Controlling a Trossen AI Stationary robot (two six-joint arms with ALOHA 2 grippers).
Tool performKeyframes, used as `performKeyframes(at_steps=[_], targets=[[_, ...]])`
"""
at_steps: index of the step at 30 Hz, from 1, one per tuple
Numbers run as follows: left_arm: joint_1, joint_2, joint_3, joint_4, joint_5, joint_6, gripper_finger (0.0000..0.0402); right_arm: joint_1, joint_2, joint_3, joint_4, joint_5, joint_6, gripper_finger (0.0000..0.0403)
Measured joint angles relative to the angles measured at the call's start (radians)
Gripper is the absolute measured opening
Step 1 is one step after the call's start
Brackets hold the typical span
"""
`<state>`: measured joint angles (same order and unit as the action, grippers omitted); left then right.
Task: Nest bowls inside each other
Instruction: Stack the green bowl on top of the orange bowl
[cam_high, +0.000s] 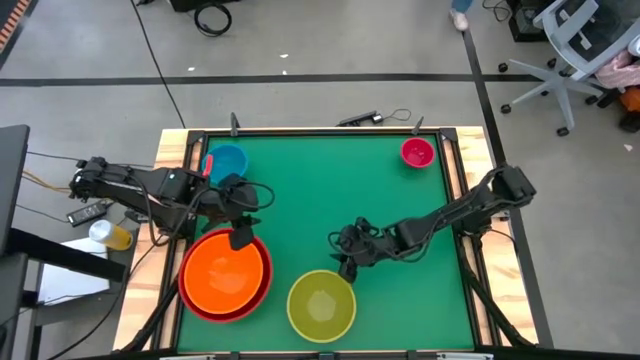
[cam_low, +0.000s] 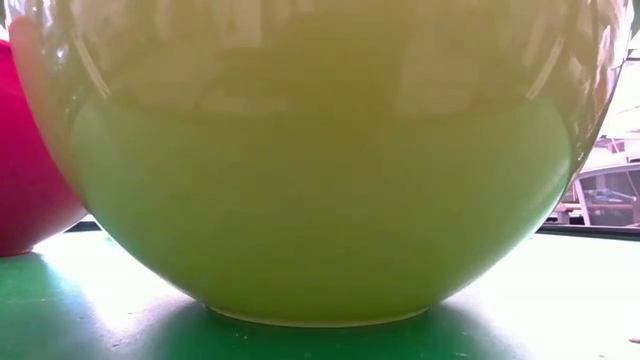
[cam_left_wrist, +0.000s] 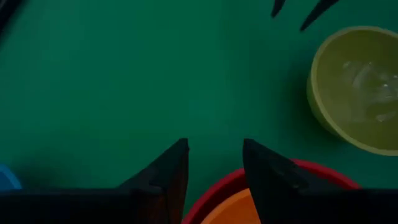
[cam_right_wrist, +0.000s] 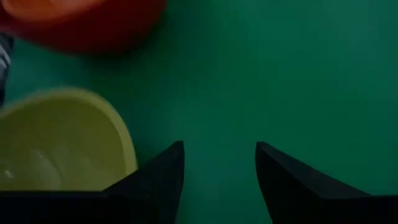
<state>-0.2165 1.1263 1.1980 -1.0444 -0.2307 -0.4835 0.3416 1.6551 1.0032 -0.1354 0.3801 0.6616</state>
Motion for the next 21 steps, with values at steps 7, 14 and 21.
performKeyframes(at_steps=[7, 14, 21], targets=[[-0.065, 0.010, 0.000, -0.029, 0.017, -0.097, 0.0153, 0.035, -0.021, 0.011, 0.022, -0.005, 0.038, 0.0200], [-0.202, 0.047, 0.000, -0.020, 0.003, -0.208, 0.0153, 0.129, -0.021, 0.011, 0.047, 0.060, 0.089, 0.0200], [-0.271, 0.146, 0.000, 0.020, -0.025, -0.273, 0.0153, 0.177, 0.044, 0.012, 0.064, 0.090, 0.155, 0.0200]])
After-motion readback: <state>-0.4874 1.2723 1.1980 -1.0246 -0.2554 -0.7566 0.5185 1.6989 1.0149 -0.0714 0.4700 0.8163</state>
